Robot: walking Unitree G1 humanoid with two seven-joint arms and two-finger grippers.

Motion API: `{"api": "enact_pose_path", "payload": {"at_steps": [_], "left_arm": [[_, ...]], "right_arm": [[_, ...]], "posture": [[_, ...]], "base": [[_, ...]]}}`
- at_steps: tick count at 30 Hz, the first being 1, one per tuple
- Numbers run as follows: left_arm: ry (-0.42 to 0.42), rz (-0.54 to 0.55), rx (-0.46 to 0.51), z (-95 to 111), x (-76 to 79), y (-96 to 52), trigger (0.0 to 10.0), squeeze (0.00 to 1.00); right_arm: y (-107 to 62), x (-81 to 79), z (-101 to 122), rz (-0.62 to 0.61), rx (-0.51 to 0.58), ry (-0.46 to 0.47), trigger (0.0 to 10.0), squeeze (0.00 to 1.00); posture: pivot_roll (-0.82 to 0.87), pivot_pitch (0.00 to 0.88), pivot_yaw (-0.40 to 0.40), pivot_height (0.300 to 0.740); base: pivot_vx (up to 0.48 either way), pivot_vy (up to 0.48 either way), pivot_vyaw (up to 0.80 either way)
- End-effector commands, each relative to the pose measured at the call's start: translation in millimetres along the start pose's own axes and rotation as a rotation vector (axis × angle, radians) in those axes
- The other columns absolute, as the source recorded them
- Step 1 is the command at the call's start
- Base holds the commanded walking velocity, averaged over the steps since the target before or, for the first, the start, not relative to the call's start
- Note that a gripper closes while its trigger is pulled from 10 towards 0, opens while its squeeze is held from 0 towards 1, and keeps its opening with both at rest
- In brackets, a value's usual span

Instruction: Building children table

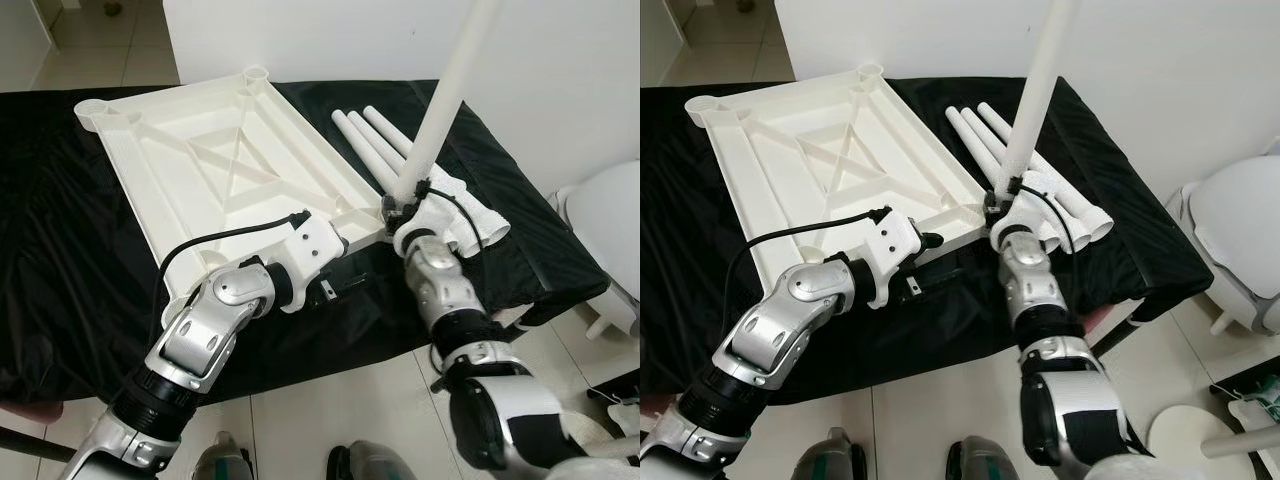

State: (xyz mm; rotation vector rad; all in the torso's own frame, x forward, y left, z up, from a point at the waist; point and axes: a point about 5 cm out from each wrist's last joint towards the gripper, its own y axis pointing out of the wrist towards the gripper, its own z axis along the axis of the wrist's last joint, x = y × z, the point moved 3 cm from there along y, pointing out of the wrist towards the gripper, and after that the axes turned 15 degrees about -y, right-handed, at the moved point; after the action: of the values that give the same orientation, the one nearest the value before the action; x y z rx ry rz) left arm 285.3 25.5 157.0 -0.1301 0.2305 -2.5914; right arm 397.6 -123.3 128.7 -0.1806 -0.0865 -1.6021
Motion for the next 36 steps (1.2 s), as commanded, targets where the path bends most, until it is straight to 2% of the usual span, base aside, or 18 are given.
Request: {"api": "enact_pose_path", "payload": {"at_steps": [1, 4, 7, 8, 9, 10, 11, 17, 22, 23, 24, 26, 31, 34, 36], "left_arm": [[0.007, -0.008, -0.015, -1.5, 0.7, 1.7, 10.0, 0.00], [0.006, -0.006, -0.015, -1.9, 0.6, 1.6, 10.0, 0.00], [0.003, -0.004, -0.012, -1.9, 1.1, 1.8, 10.0, 0.00], [0.002, -0.003, -0.011, -1.7, 1.4, 2.2, 10.0, 0.00], [0.001, -0.003, -0.010, -1.6, 1.6, 2.3, 10.0, 0.00], [0.001, -0.003, -0.010, -1.6, 1.6, 2.3, 10.0, 0.00], [0.000, -0.002, -0.009, -1.6, 1.7, 2.5, 10.0, 0.00], [-0.003, 0.003, -0.005, -0.8, 1.0, 3.1, 10.0, 0.00], [-0.004, 0.005, -0.001, 0.2, 0.4, 2.9, 10.0, 0.00], [-0.004, 0.007, 0.000, 0.6, 0.1, 3.1, 10.0, 0.00], [-0.004, 0.007, 0.000, 0.6, 0.1, 3.1, 10.0, 0.00], [-0.006, 0.007, 0.002, 1.0, -0.2, 3.5, 10.0, 0.00], [-0.005, 0.006, 0.003, 1.1, -0.1, 3.6, 10.0, 0.00], [-0.005, 0.007, 0.006, 2.2, -0.5, 3.7, 10.0, 0.00], [-0.005, 0.007, 0.006, 2.2, -0.5, 3.7, 10.0, 0.00]], "right_arm": [[-1.6, -9.1, 5.6, 0.005, 0.007, 0.038, 10.0, 0.00], [-2.5, -14.4, 8.0, 0.023, 0.013, 0.020, 10.0, 0.00], [-2.8, -12.3, 8.5, 0.016, 0.013, 0.012, 10.0, 0.00], [-2.8, -10.0, 8.2, 0.011, 0.011, 0.012, 10.0, 0.06], [-2.9, -8.0, 7.9, 0.008, 0.011, 0.014, 10.0, 0.89], [-2.9, -8.0, 7.9, 0.008, 0.011, 0.014, 10.0, 0.89], [-3.5, -7.1, 8.7, 0.011, 0.014, 0.015, 10.0, 1.00], [-7.5, -9.6, 16.0, 0.129, 0.078, 0.023, 10.0, 1.00], [-8.6, -1.3, 21.1, 0.245, 0.136, -0.017, 10.0, 1.00], [-8.1, 3.5, 22.9, 0.324, 0.158, -0.060, 10.0, 0.00], [-8.1, 3.5, 22.9, 0.324, 0.158, -0.060, 10.0, 0.00], [-8.2, 8.1, 23.6, 0.440, 0.176, -0.102, 10.0, 0.00], [-8.8, 11.3, 23.4, 0.492, 0.183, -0.128, 10.0, 0.00], [-7.3, 22.9, 12.8, 0.591, 0.154, -0.190, 10.0, 0.00], [-7.4, 23.0, 12.9, 0.593, 0.154, -0.190, 10.0, 0.00]], "posture": [[-0.03, 0.000, -0.039, 0.740], [-0.03, 0.000, -0.041, 0.740], [-0.03, 0.000, -0.046, 0.740], [-0.03, 0.000, -0.049, 0.740], [-0.03, 0.000, -0.049, 0.740], [-0.03, 0.000, -0.049, 0.740], [-0.03, 0.000, -0.050, 0.740], [-0.04, 0.000, -0.054, 0.740], [-0.04, 0.000, -0.055, 0.740], [-0.04, 0.000, -0.053, 0.740], [-0.04, 0.000, -0.053, 0.740], [-0.05, 0.000, -0.052, 0.740], [-0.05, 0.000, -0.052, 0.740], [-0.05, 0.000, -0.050, 0.740], [-0.05, 0.000, -0.050, 0.740]], "base": [[0.000, 0.000, 0.00], [0.000, 0.000, 0.00], [0.000, 0.000, 0.00], [0.000, 0.000, 0.00], [0.000, 0.000, 0.00], [0.000, 0.000, 0.00], [0.000, 0.000, 0.00], [0.000, 0.000, 0.00], [0.000, 0.000, 0.00], [0.000, 0.000, 0.00], [0.000, 0.000, 0.00], [0.000, 0.000, 0.00], [0.000, 0.000, 0.00], [0.000, 0.000, 0.00], [0.000, 0.000, 0.00]]}}
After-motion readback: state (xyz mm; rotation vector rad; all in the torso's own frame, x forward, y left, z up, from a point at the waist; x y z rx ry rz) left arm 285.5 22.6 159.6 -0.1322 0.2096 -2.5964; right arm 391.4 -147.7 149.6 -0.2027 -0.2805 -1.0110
